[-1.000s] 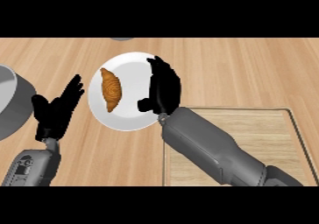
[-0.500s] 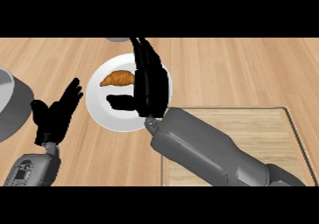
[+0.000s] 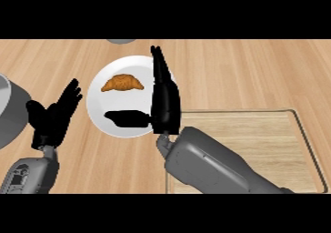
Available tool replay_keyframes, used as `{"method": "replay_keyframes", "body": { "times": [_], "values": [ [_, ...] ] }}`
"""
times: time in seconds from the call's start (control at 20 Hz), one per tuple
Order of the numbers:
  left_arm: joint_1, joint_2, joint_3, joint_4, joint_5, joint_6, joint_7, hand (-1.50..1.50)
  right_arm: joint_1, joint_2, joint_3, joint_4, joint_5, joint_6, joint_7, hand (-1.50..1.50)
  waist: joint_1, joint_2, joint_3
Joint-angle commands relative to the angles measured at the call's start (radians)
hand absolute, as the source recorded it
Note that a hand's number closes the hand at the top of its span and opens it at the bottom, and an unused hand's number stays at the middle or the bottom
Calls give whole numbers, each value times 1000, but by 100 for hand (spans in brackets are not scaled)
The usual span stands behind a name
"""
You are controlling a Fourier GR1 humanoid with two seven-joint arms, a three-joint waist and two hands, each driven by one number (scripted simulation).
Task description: Pick the croissant from the tray and place it in the plate
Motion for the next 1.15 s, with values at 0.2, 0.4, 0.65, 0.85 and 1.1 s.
{"method": "replay_keyframes", "body": {
  "times": [0.2,0.4,0.65,0.85,1.1],
  "values": [
    [-9,-29,5,-4,-31,25,24,0,153,0,-118,-27,-63,130,-251,-150,-19,-5,-1],
    [50,-1,41,-24,-4,-32,-12,0,200,-13,-183,-68,4,197,-233,-150,-21,-6,-1],
    [29,-11,55,1,-23,-18,-17,0,291,-45,-233,-123,35,247,-276,-150,-24,-6,-1],
    [93,-28,26,-92,-41,-10,6,0,403,-118,-204,-233,57,296,-239,-150,-25,-9,-1],
    [82,-4,55,-107,-18,-53,49,0,429,-42,-259,-145,106,326,-293,-150,-19,-6,-1]
  ]
}}
